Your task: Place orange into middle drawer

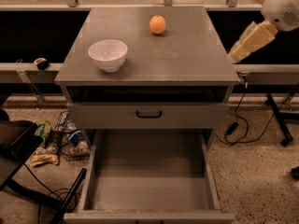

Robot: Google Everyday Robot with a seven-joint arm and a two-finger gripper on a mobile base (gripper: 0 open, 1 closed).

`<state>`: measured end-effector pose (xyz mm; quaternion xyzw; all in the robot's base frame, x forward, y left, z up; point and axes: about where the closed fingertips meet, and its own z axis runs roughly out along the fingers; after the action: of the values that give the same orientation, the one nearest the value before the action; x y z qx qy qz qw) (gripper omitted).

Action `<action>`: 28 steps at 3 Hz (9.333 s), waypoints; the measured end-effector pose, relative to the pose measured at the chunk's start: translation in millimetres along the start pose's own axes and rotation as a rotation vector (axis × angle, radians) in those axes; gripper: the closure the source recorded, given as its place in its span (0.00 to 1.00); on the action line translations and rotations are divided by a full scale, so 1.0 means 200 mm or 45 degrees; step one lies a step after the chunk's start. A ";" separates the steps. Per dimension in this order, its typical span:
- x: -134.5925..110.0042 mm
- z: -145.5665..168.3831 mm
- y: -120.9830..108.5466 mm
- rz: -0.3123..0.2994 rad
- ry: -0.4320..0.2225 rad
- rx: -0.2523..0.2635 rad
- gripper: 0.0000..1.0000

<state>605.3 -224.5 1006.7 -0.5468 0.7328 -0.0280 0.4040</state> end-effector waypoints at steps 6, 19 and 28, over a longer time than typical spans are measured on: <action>-0.24 0.93 -0.51 0.254 -0.444 0.040 0.00; -0.48 1.96 -0.71 0.771 -0.556 0.130 1.00; 0.33 0.63 0.64 0.981 0.181 -0.478 1.00</action>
Offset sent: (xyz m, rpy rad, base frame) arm 0.1860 0.0487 -0.0035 0.5427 -0.0620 -0.1015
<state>579.5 -177.2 823.9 -0.2941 0.9018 0.2209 0.2271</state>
